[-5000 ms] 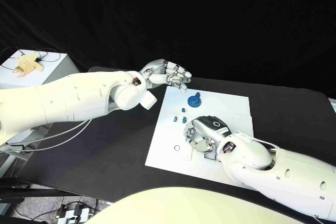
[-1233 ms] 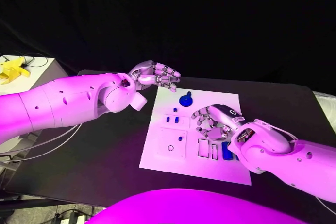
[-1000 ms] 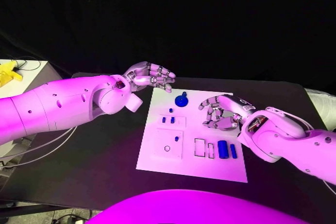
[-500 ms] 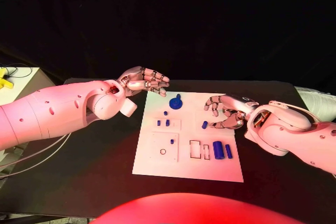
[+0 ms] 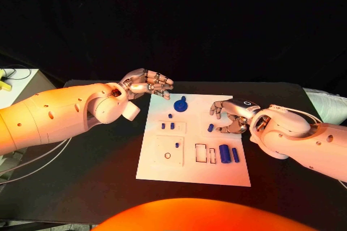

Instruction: Assemble the parts on the task board

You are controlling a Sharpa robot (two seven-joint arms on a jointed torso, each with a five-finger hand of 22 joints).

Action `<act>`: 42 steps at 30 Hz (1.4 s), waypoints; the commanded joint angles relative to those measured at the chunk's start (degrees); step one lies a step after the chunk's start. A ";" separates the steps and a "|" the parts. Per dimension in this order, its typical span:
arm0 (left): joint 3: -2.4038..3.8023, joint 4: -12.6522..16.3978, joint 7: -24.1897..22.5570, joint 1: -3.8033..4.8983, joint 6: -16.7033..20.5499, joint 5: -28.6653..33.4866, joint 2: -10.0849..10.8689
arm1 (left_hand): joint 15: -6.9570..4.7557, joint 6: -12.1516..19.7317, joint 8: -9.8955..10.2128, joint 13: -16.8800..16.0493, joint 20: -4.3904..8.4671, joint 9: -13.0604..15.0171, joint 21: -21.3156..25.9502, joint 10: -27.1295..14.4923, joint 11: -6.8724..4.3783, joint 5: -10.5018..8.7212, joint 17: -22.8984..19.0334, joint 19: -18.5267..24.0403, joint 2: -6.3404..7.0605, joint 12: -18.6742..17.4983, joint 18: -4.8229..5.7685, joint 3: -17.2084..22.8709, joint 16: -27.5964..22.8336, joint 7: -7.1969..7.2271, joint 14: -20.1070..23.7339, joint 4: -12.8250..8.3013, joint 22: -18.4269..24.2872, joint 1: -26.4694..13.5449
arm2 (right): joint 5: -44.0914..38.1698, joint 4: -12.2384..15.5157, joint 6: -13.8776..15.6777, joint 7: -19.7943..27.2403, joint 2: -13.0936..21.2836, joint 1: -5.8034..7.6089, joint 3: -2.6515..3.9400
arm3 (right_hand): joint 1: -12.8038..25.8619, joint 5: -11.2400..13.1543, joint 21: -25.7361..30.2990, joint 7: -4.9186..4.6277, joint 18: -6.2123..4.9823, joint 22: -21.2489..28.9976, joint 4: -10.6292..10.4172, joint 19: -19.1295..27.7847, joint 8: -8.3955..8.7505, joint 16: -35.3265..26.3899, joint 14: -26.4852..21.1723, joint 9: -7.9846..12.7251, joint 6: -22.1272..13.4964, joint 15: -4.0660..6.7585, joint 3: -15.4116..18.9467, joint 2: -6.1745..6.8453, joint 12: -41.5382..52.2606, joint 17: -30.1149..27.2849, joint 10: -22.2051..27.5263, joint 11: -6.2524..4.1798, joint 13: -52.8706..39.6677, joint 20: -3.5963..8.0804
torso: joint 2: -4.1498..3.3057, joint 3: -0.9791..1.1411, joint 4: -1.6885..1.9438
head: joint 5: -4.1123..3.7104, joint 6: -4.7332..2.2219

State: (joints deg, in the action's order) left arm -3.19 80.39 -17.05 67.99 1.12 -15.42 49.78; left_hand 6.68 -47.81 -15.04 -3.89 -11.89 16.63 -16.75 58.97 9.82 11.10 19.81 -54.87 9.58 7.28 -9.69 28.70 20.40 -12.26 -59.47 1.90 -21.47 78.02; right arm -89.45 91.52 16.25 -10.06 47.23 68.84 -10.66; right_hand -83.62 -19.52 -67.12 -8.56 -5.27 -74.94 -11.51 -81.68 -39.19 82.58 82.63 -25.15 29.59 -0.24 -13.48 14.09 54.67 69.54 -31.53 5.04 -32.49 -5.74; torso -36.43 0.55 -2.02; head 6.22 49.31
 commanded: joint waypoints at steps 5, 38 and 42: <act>0.01 0.11 -0.35 -0.04 -1.18 0.30 -0.01 | -0.11 0.39 -0.11 -0.08 0.07 -0.08 -0.11 -0.39 0.17 0.06 0.05 0.10 -0.27 0.26 -0.35 -0.08 0.35 -1.26 0.47 0.22 -0.09 -0.11 | -4.42 -0.99 0.31 -1.06 -1.23 -1.16 -0.09 | -0.78 -0.03 -0.27 -2.01 0.61 -2.35 -0.98 0.07 2.04 -0.23 -0.10 2.96 1.75 -1.54 -1.17 0.34 -3.91 -0.24 -1.09 1.42 5.44 -1.41 | 0.04 0.00 0.04 | -0.12 0.34; 0.01 0.12 -0.18 -0.05 -1.06 0.23 0.08 | -0.10 0.42 -0.17 -0.09 0.04 -0.10 -0.09 -0.48 0.18 0.09 0.17 0.12 -0.29 0.45 -0.36 -0.12 0.38 -1.30 0.61 0.29 -0.10 -0.11 | -4.64 -2.17 0.53 -2.03 -3.99 -2.68 -0.21 | 3.81 5.51 0.88 0.00 0.40 -2.65 -2.57 0.25 3.73 -0.60 -0.52 8.51 17.22 -0.82 -16.64 0.51 -6.67 -1.51 -7.51 0.48 14.96 -1.05 | 0.04 -0.01 -0.07 | -0.29 0.69; 0.01 0.13 -0.16 -0.05 -1.03 0.23 0.11 | -0.10 0.42 -0.17 -0.09 0.04 -0.10 -0.09 -0.48 0.18 0.09 0.17 0.12 -0.29 0.45 -0.36 -0.12 0.38 -1.30 0.61 0.29 -0.10 -0.11 | -4.65 -2.22 0.57 -2.12 -4.12 -2.82 -0.22 | 4.26 5.58 0.71 0.14 0.44 -2.78 -2.30 0.15 4.04 -0.59 -0.47 8.69 17.81 -0.72 -17.56 0.42 -6.73 -1.46 -7.98 0.37 15.25 -0.95 | 0.05 0.00 -0.07 | -0.25 0.69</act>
State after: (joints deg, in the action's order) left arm -3.19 80.41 -16.82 67.95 1.08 -15.41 49.91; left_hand 6.47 -47.81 -15.04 -3.89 -11.89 16.58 -16.75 58.76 10.04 11.10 19.93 -54.87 9.58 7.54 -9.69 28.70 20.40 -12.26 -59.26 1.89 -21.50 78.03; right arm -93.42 89.38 16.65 -11.71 43.19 66.10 -10.87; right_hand -79.90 -14.31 -66.44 -8.41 -5.28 -74.90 -13.83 -81.46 -35.48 82.26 82.06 -16.50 47.13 -1.32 -30.84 14.47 47.81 68.08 -39.21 5.45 -17.27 -7.04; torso -36.38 0.55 -2.09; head 5.94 50.01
